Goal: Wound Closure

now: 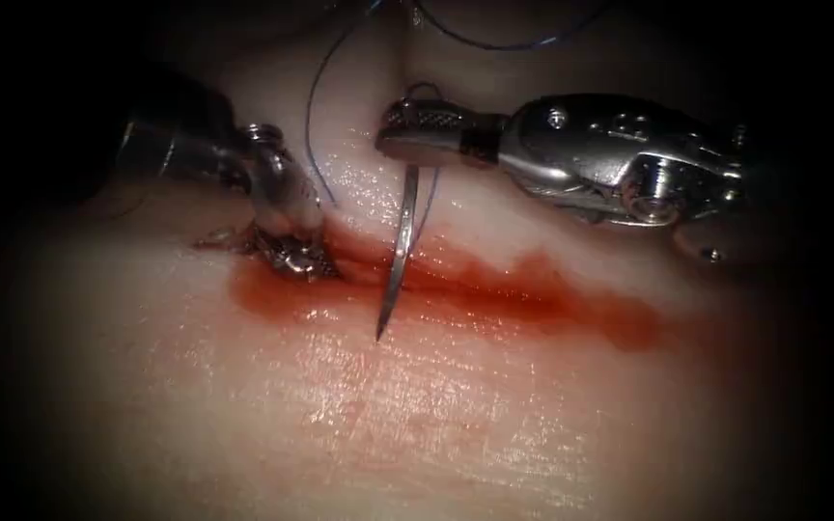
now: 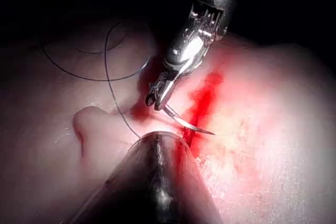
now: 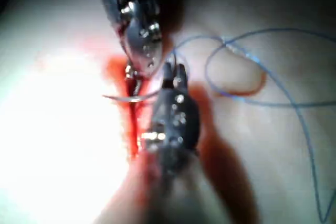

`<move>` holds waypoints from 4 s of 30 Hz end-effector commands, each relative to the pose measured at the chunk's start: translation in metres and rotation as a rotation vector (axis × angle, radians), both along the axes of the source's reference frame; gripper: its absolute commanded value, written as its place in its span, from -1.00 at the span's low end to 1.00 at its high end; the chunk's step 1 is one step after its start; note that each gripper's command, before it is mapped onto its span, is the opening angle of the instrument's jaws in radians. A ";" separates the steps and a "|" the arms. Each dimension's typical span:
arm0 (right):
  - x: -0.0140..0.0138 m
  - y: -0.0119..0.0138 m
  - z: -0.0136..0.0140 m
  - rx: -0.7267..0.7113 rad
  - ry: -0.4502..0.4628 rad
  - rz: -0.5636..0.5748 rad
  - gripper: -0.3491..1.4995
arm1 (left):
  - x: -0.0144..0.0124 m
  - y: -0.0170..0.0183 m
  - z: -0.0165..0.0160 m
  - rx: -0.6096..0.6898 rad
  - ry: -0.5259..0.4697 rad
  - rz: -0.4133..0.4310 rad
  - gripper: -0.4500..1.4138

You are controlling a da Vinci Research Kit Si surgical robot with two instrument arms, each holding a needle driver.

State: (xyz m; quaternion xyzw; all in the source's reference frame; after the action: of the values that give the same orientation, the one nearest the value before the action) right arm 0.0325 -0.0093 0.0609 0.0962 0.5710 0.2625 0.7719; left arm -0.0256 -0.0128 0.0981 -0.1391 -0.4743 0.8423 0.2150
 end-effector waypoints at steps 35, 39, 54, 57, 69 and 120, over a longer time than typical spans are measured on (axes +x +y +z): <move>0.0035 0.0004 0.0038 -0.135 0.026 0.030 -1.00 | 0.0012 -0.0015 -0.0005 -0.006 -0.004 -0.005 -0.04; 0.0037 -0.0004 0.0040 -0.151 0.031 0.019 -1.00 | 0.0012 -0.0014 -0.0006 -0.010 -0.005 -0.007 -0.06; 0.0043 -0.0025 0.0034 -0.164 0.031 0.002 -1.00 | 0.0013 -0.0011 -0.0008 -0.016 -0.006 -0.012 -0.10; 0.0045 -0.0029 0.0032 -0.164 0.033 -0.002 -1.00 | 0.0014 -0.0011 -0.0008 -0.018 -0.009 -0.015 -0.10; 0.0047 -0.0037 0.0026 -0.163 0.041 -0.010 -1.00 | 0.0015 -0.0010 -0.0008 -0.024 -0.009 -0.019 -0.10; 0.0050 -0.0020 0.0026 -0.057 0.026 0.105 -1.00 | -0.0006 -0.0080 -0.0118 -0.382 -0.086 -0.330 -0.24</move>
State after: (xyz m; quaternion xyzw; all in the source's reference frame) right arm 0.0369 -0.0107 0.0630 0.0457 0.5915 0.2864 0.7523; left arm -0.0261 -0.0207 0.0863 -0.2894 -0.2875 0.8631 0.2977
